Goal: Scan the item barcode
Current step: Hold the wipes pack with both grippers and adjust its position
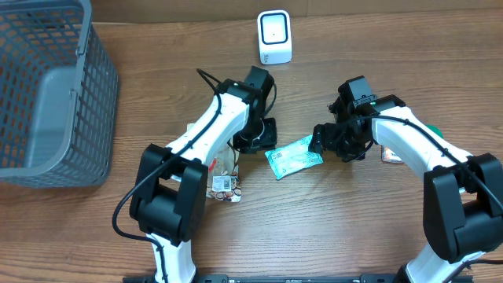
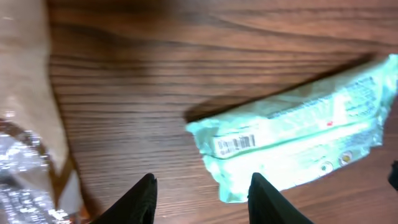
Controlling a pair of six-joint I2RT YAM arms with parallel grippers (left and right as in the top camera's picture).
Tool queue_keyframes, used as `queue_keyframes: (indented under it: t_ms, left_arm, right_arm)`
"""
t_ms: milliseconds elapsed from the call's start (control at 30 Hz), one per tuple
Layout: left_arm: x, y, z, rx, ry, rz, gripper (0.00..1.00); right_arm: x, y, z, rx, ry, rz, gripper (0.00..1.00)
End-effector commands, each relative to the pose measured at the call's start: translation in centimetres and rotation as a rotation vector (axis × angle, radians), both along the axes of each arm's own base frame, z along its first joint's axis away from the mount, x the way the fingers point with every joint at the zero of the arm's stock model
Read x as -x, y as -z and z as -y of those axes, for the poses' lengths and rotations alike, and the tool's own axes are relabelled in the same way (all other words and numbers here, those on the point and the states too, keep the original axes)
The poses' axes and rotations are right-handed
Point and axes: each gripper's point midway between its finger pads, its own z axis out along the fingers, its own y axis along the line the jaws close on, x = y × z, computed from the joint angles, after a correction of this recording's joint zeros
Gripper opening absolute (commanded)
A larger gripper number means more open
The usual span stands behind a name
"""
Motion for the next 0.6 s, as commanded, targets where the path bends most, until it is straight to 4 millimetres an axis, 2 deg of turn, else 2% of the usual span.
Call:
queue_keyframes:
  t_ms: [0,67,567]
  left_arm:
    - [0.9,0.4,1.1,0.034,0.019,-0.012,0.39]
    - [1.2,1.0,1.5,0.052,0.024,-0.016,0.36]
    - [1.5,3.9,2.5,0.128,-0.024,0.002,0.39]
  right_arm:
    - [-0.6,-0.2,0.0,0.006,-0.002,0.016,0.82]
    - [-0.6,-0.2,0.0,0.006,-0.002,0.016,0.82]
    - [-0.1,0.2,0.1,0.01,-0.002,-0.001,0.83]
